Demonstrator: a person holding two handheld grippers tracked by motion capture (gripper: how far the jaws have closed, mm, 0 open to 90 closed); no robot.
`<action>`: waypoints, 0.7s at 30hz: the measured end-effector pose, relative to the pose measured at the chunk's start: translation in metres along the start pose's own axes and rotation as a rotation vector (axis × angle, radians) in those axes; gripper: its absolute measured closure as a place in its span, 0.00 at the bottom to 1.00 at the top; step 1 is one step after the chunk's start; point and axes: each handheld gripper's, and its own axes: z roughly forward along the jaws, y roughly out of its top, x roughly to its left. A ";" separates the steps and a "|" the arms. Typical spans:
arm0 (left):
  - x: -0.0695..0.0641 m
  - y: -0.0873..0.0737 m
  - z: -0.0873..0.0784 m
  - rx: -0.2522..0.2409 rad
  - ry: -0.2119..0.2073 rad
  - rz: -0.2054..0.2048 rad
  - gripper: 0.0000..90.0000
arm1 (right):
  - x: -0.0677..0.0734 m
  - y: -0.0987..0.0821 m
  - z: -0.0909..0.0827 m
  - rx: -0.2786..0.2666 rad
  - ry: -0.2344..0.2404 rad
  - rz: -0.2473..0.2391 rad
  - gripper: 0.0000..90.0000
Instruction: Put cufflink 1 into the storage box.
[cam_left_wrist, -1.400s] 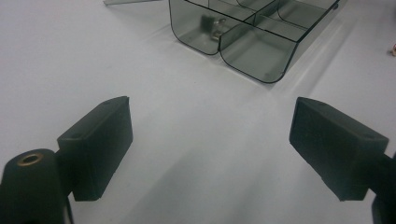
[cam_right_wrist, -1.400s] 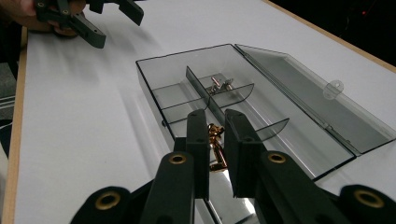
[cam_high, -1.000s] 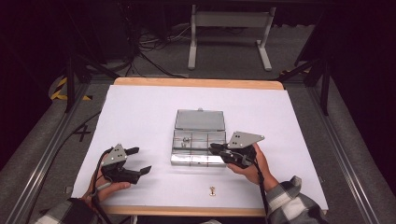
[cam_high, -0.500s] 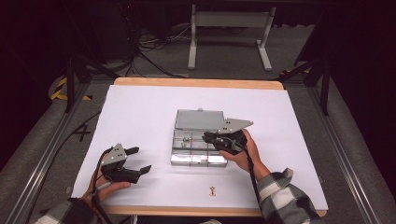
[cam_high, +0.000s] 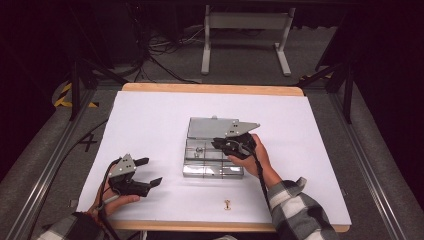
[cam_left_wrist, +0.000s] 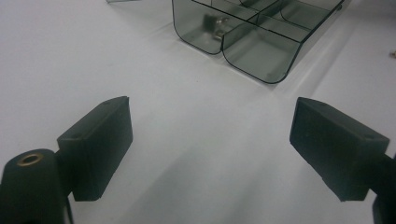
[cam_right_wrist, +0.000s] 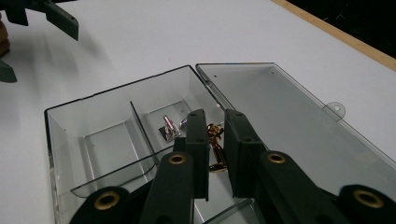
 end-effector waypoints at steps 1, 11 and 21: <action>0.000 0.000 0.000 -0.002 -0.002 -0.002 0.15 | 0.000 0.000 0.001 0.005 -0.001 0.001 0.90; 0.000 0.000 0.000 -0.001 -0.002 0.003 0.15 | 0.000 -0.003 0.014 0.063 -0.005 -0.006 0.92; -0.001 0.000 0.000 0.002 -0.008 0.001 0.15 | 0.000 -0.004 0.019 0.092 -0.015 -0.004 0.96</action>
